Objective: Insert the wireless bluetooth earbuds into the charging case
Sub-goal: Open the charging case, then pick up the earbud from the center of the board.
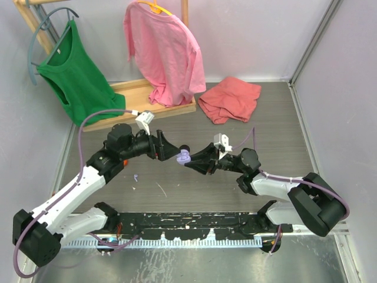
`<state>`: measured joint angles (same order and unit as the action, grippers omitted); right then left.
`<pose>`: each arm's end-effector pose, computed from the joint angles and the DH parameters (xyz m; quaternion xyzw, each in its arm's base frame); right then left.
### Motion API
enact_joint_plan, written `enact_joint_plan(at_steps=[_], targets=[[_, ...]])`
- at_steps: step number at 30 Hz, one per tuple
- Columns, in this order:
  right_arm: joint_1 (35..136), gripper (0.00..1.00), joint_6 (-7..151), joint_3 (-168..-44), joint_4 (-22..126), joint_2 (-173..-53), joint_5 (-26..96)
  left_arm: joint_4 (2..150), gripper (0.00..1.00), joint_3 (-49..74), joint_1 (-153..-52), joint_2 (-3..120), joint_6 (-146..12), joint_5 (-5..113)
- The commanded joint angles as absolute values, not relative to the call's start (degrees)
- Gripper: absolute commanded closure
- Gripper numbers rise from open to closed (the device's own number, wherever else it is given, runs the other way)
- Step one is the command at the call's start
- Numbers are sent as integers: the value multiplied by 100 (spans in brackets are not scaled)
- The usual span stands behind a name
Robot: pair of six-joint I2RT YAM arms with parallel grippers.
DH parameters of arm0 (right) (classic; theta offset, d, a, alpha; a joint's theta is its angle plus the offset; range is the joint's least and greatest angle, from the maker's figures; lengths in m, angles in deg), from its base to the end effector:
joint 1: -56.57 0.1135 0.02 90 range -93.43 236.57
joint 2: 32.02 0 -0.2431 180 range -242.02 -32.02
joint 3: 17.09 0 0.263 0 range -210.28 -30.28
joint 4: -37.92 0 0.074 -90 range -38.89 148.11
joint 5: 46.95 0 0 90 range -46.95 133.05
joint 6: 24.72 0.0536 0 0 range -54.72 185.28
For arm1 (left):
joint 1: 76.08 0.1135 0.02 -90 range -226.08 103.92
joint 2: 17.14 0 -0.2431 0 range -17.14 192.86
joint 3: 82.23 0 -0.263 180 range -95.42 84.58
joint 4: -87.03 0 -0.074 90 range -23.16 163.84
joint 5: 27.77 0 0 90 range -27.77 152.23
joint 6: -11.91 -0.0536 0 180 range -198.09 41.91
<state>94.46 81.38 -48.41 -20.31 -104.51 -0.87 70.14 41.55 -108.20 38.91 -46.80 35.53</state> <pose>0.1764 0.1844 0.2052 -0.3995 0.4845 0.5366 0.5637 0.2108 -0.1607 0.2809 0.1434 0.7797 -0.4628 0.3966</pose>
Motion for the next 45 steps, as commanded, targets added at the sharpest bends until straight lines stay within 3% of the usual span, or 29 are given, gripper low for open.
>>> enact_joint_plan(at_steps=[1,8,19,35,37,45], targets=[[9485,99,7715,-4780,-2414,-10296,231,6263,13,3730,-10785,3502,-4913,4076],[9484,99,7694,-4717,-2833,-10432,406,5028,2,3554,-10786,2924,-4952,5302],[9486,99,7640,-4417,-3207,-10574,952,3254,1,3127,-10318,3549,-4680,7605],[9486,99,7996,-4186,-3913,-10927,1088,3018,12,2634,-6857,5601,-5225,6904],[9497,99,7988,-4179,-3915,-10948,1150,2984,17,2468,-6519,6033,-5315,6867],[9736,99,7586,-4166,-3739,-10970,1323,2598,32,1701,-6194,7336,-5581,6898]])
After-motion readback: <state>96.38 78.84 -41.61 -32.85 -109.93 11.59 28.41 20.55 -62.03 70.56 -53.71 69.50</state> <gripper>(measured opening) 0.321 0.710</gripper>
